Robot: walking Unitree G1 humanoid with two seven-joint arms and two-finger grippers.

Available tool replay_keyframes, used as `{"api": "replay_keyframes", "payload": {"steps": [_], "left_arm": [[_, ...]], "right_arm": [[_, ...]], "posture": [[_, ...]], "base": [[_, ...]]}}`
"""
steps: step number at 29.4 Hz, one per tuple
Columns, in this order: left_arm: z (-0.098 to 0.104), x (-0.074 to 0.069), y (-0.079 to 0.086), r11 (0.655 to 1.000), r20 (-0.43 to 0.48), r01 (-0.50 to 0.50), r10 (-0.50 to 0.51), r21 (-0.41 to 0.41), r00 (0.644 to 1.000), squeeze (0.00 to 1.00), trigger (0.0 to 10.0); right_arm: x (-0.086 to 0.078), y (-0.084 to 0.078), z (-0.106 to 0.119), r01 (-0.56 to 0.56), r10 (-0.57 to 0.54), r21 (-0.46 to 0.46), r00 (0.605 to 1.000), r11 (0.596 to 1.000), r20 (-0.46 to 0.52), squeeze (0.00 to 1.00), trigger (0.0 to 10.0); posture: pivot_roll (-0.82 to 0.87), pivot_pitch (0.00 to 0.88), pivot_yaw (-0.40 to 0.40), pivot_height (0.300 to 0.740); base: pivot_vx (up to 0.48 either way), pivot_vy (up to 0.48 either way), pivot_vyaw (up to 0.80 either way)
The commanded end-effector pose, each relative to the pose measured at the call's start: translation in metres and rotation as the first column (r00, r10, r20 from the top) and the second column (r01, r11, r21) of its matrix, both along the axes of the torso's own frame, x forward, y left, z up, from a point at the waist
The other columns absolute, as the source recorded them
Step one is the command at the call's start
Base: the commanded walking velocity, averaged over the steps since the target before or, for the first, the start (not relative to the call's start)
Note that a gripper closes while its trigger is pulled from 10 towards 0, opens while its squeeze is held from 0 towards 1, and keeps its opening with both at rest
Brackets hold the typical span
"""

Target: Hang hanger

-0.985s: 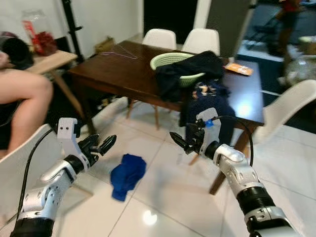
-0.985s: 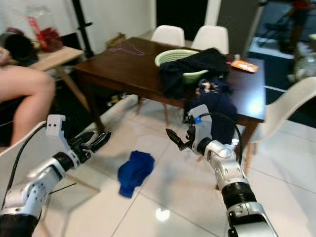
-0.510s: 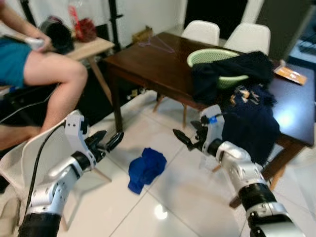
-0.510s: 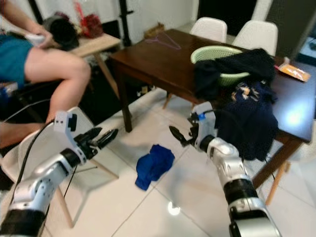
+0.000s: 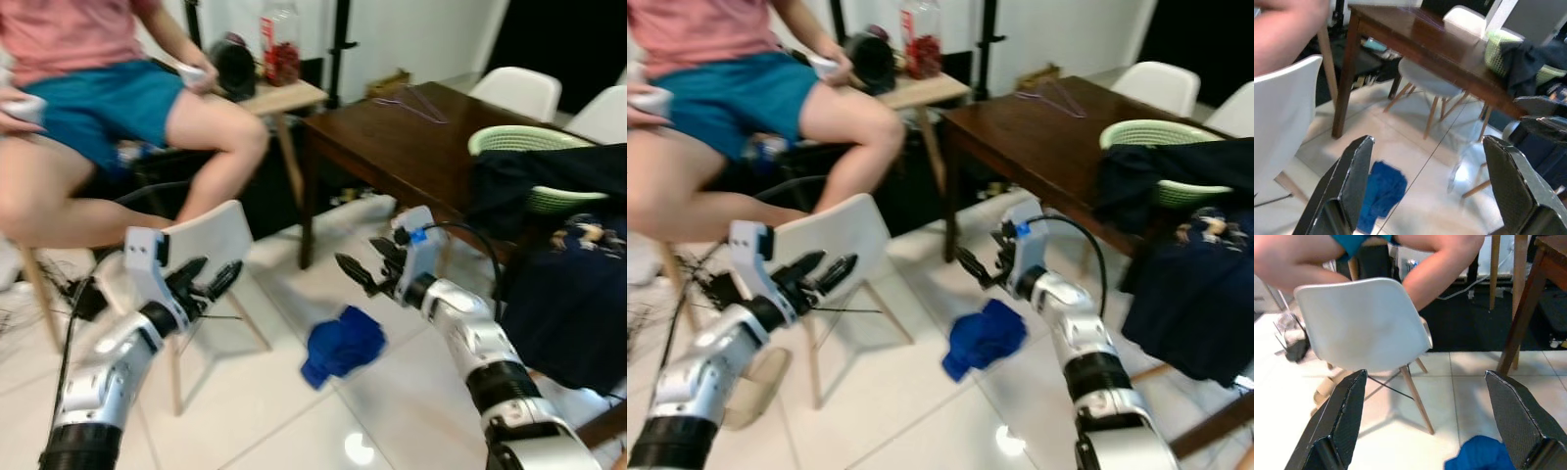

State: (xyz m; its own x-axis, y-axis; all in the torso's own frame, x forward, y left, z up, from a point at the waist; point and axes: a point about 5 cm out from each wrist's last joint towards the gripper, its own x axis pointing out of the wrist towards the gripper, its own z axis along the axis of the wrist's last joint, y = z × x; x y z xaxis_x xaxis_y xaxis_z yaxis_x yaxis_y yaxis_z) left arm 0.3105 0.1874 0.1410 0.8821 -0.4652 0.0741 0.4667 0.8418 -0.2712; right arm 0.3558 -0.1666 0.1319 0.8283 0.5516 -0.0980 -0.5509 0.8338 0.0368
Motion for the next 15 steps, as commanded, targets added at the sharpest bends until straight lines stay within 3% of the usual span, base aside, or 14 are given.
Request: {"api": "replay_keyframes", "payload": {"steps": [1,15], "left_arm": [[-0.0059,-0.0021,0.0035,1.0,-0.022,-0.006,0.006,0.01,1.0,0.0,10.0],[-0.008,-0.0026,0.004,1.0,-0.027,0.006,-0.006,-0.011,1.0,0.0,10.0]], "right_arm": [[0.0002,0.0067,-0.0011,-0.021,0.021,0.006,1.0,1.0,0.001,0.0,10.0],[-0.0004,0.0076,-0.0029,-0.037,0.038,0.015,0.999,0.999,-0.005,0.0,10.0]], "posture": [[0.04,0.0,-0.069,0.74],[0.04,0.0,-0.067,0.74]], "base": [[0.0,0.0,0.79],[0.0,0.0,0.79]]}}
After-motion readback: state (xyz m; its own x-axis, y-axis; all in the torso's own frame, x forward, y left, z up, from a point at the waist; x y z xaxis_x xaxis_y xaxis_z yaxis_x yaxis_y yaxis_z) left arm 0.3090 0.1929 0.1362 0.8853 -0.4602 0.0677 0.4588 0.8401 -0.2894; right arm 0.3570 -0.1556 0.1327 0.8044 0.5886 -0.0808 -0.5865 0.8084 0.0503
